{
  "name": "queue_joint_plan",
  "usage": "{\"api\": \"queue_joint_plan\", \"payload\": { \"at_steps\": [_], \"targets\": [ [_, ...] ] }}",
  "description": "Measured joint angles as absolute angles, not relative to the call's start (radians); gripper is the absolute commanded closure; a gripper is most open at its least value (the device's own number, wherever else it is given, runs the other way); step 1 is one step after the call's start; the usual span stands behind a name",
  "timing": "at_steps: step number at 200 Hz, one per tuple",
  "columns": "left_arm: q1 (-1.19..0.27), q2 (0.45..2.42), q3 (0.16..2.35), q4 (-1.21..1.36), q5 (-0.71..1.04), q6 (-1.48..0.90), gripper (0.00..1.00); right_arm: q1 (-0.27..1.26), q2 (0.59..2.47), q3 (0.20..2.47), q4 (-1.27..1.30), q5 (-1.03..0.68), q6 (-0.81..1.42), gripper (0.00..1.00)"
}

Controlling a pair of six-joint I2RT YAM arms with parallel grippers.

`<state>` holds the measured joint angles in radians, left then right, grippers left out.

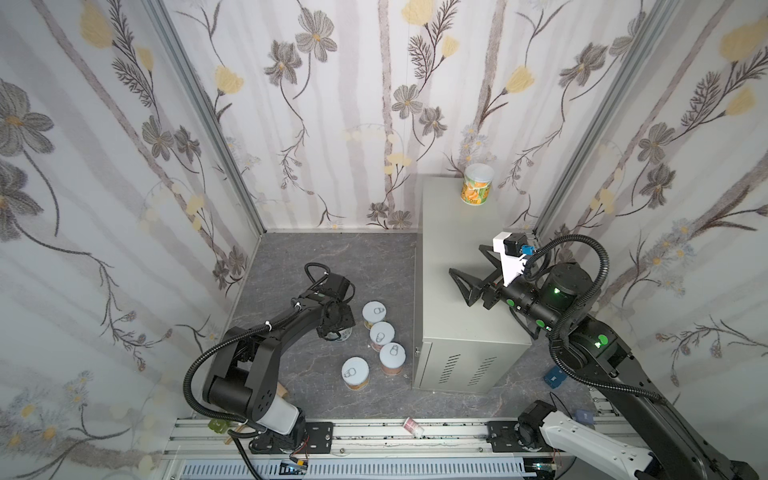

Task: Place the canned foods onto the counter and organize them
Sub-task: 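Lift the pale-blue can with the left gripper toward the approaching right gripper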

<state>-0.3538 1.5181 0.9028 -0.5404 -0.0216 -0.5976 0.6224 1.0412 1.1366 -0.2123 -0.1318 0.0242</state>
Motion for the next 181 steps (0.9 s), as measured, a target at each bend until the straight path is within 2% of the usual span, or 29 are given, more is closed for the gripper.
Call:
{"api": "queue_joint_plan", "payload": {
  "at_steps": [58, 103, 181],
  "targets": [
    [-0.325, 1.359, 0.975, -0.649, 0.007, -0.549, 0.55, 0.644, 1.074, 1.150, -0.209, -0.186, -0.008, 0.00],
    [-0.306, 1.191, 1.162, -0.772, 0.105, -0.412, 0.55, 0.802, 1.164, 1.283, -0.263, -0.222, -0.141, 0.00],
    [-0.302, 1.105, 1.481, -0.989, 0.409, -0.248, 0.53, 1.071, 1.441, 1.546, -0.422, -0.146, -0.321, 0.00]
  ]
}}
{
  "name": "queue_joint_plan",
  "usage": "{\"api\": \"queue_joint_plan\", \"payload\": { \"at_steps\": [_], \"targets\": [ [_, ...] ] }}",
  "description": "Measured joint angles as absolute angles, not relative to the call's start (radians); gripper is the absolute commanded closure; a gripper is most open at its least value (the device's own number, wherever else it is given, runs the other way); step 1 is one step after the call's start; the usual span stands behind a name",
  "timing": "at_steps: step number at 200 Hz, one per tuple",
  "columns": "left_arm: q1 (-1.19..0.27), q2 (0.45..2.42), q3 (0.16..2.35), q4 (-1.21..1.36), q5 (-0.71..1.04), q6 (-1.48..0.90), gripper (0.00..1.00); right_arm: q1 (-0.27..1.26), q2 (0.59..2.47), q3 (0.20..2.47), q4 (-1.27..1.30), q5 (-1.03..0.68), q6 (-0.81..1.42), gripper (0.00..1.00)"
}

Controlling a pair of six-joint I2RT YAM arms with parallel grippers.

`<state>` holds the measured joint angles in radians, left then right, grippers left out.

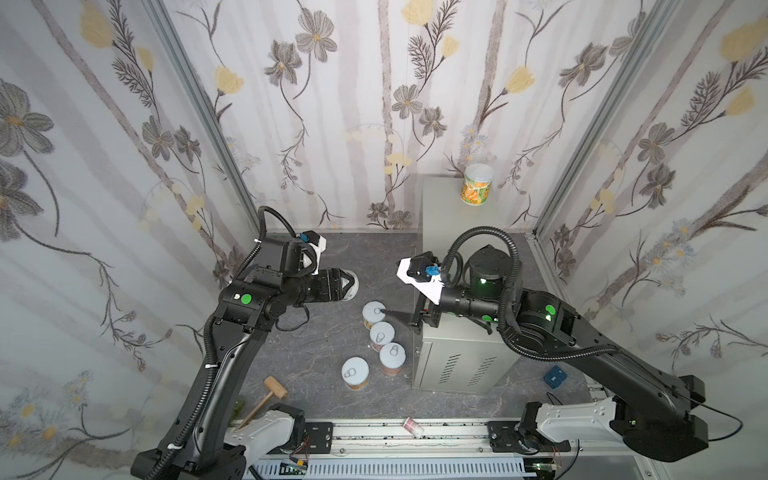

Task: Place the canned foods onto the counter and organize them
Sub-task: 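Lift the pale-blue can with the left gripper toward the approaching right gripper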

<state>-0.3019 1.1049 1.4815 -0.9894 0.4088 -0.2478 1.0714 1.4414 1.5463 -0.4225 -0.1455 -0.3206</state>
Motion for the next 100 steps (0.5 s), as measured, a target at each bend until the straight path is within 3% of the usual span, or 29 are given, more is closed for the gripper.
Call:
{"api": "queue_joint_plan", "payload": {
  "at_steps": [56, 100],
  "targets": [
    [-0.302, 1.044, 1.533, -1.029, 0.671, -0.216, 0.52, 1.142, 1.570, 1.639, -0.488, -0.091, -0.388, 0.00],
    [-0.302, 1.015, 1.534, -1.051, 0.774, -0.201, 0.52, 1.166, 1.649, 1.671, -0.503, -0.045, -0.412, 0.00]
  ]
}}
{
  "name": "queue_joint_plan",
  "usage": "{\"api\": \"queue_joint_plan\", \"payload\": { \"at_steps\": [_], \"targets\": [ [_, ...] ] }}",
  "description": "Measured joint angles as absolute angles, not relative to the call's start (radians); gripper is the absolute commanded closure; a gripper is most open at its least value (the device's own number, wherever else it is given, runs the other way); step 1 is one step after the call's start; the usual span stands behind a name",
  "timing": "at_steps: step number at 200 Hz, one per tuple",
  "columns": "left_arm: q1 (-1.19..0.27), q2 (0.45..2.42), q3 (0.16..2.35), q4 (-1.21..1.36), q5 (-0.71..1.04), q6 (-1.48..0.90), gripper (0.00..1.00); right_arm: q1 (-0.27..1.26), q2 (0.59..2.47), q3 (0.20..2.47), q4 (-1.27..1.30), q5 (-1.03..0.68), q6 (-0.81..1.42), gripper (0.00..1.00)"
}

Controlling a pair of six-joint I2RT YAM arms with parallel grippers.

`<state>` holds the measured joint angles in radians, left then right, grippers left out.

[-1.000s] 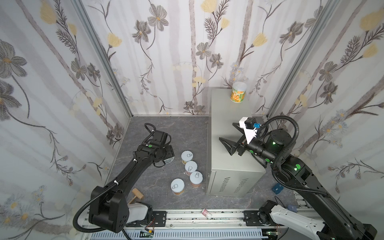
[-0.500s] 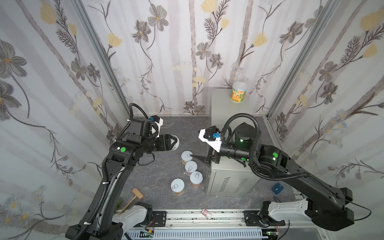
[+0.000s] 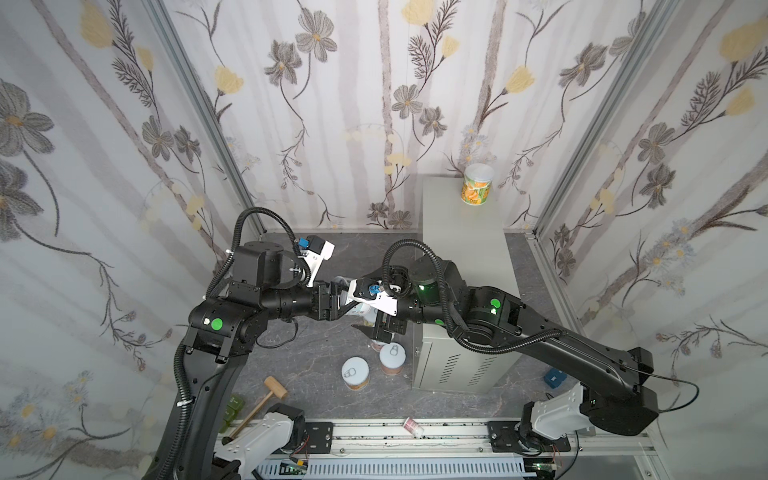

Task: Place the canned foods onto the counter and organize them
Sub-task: 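Lift the pale-blue can with the left gripper toward the approaching right gripper, then close the right gripper on the pale-blue can held by the left gripper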

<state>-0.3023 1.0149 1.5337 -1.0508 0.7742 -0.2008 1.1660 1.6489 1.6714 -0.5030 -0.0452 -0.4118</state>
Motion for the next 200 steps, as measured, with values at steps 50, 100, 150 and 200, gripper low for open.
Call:
{"api": "queue_joint_plan", "payload": {
  "at_steps": [50, 100, 150, 200],
  "targets": [
    [-0.302, 0.995, 1.533, -1.063, 0.812, -0.190, 0.52, 1.168, 1.672, 1.678, -0.488, 0.012, -0.412, 0.02],
    [-0.302, 0.986, 1.524, -1.049, 0.814, -0.184, 0.50, 1.171, 1.674, 1.679, -0.493, 0.002, -0.413, 0.15],
    [-0.302, 0.985, 1.500, -1.018, 0.839, -0.191, 0.43, 1.172, 1.668, 1.679, -0.510, -0.012, -0.421, 0.26],
    [-0.302, 0.982, 1.493, -1.014, 0.847, -0.212, 0.17, 1.176, 1.662, 1.679, -0.520, -0.019, -0.420, 0.34]
  ]
}}
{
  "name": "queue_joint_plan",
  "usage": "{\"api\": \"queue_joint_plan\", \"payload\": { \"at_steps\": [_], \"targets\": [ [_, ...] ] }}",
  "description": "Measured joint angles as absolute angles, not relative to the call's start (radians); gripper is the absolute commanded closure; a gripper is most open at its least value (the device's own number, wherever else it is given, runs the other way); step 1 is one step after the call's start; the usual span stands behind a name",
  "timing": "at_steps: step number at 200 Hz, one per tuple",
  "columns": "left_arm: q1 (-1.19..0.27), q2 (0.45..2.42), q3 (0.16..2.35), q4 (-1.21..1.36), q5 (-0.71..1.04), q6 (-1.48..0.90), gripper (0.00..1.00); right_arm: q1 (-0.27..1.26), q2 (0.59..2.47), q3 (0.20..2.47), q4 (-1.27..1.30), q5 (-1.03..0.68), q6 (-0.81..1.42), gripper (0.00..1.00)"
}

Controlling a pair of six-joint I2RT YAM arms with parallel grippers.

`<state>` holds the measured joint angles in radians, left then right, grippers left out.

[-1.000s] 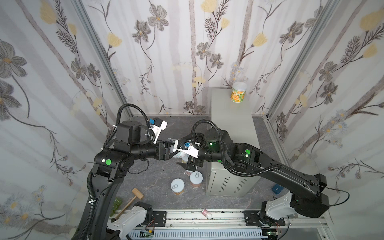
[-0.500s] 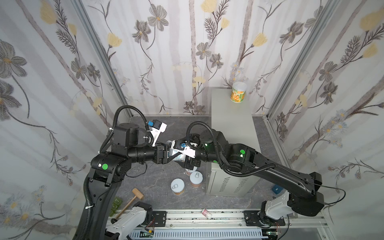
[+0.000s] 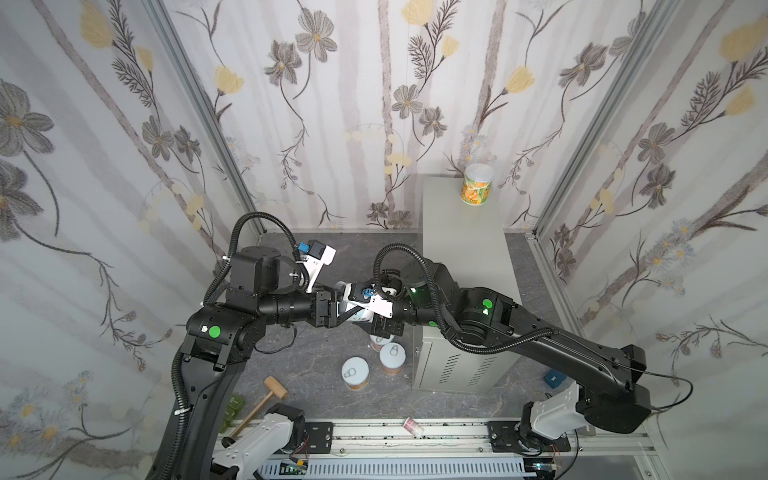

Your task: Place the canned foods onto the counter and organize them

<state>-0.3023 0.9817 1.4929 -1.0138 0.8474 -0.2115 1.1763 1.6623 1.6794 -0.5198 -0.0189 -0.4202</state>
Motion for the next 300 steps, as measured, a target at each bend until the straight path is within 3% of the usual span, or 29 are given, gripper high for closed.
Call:
{"api": "queue_joint_plan", "payload": {
  "at_steps": [13, 28, 126, 167, 213, 257, 300],
  "targets": [
    [-0.302, 0.979, 1.492, -1.006, 0.849, -0.213, 0.12, 1.176, 1.658, 1.679, -0.519, -0.019, -0.420, 0.35],
    [-0.302, 0.978, 1.486, -0.991, 0.849, -0.223, 0.00, 1.176, 1.654, 1.679, -0.519, -0.020, -0.420, 0.35],
    [-0.288, 0.954, 1.555, -0.878, 0.749, -0.310, 0.00, 1.162, 1.613, 1.656, -0.518, -0.036, -0.411, 0.35],
    [-0.263, 0.924, 1.549, -0.789, 0.731, -0.343, 0.00, 1.071, 1.518, 1.615, -0.503, -0.140, -0.348, 0.34],
    [-0.264, 0.955, 1.532, -0.612, 0.847, -0.425, 0.00, 0.964, 1.401, 1.550, -0.401, -0.289, -0.228, 0.32],
    [-0.378, 1.032, 1.546, -0.392, 0.929, -0.514, 0.00, 0.837, 1.347, 1.502, -0.308, -0.418, -0.008, 0.32],
    [-0.514, 1.111, 1.605, -0.348, 0.886, -0.491, 0.00, 0.749, 1.308, 1.448, -0.216, -0.502, 0.215, 0.31]
  ]
}}
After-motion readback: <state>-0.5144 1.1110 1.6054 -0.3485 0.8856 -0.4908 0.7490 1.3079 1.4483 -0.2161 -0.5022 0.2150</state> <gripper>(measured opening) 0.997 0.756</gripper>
